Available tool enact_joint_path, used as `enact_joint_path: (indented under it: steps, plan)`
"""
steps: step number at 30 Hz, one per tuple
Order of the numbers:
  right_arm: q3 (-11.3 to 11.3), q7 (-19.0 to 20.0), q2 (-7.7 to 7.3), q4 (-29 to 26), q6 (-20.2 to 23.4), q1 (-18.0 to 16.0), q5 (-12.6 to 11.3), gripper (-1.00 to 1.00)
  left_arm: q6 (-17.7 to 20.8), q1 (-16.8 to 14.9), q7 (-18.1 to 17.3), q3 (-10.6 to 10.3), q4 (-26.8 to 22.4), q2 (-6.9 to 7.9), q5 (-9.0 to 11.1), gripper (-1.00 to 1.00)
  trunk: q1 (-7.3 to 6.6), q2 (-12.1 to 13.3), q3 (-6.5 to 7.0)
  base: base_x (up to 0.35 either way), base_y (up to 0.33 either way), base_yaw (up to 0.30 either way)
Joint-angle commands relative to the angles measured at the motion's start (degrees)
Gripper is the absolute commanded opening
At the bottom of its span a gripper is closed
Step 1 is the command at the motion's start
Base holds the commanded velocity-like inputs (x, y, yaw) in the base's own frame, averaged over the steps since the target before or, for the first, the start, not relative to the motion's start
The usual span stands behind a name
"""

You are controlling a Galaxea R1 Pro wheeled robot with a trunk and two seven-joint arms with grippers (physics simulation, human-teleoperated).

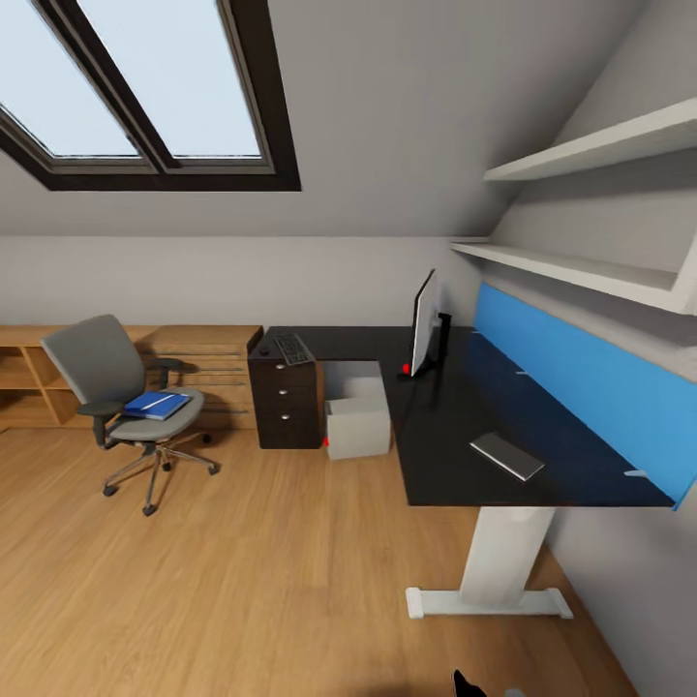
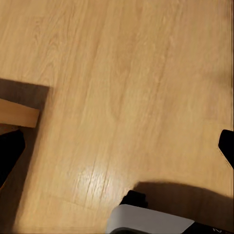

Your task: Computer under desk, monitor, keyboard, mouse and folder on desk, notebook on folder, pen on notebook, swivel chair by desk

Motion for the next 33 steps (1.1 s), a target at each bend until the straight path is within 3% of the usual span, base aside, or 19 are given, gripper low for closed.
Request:
enact_joint_path:
  steps: [1,11,18,26,33]
  plan:
    - [-0.3,0.5,0.02,0.1,-0.1,0.0,-0.5,1.00,0.3,0.0,0.4,-0.1,-0.1,0.04,0.2,1.00,0.01,0.0,-0.06,-0.003,-0.340,-0.001]
    - [-0.4,0.4,-0.71,0.1,-0.3,0.0,-0.7,1.00,0.0,0.0,0.4,-0.1,0.2,0.11,0.3,1.00,0.01,0.0,-0.06,-0.001,-0.320,0.000]
    - [-0.4,0.2,-1.95,0.0,-1.3,0.0,-0.7,1.00,-0.8,0.0,0.4,-0.1,-0.4,0.03,0.3,1.00,0.01,0.0,-0.06,0.000,-0.086,0.000]
    - [-0.4,0.2,-2.74,0.0,-1.7,0.0,-0.7,1.00,-4.7,0.0,0.6,-0.1,-0.7,0.17,0.3,1.00,-1.75,3.2,1.38,0.000,-0.011,0.000]
    - [-0.4,0.3,-2.97,-0.1,-1.8,0.0,-0.6,1.00,-5.0,0.0,0.6,-0.1,-0.7,0.01,0.2,1.00,-3.29,6.0,2.63,0.000,0.000,0.000]
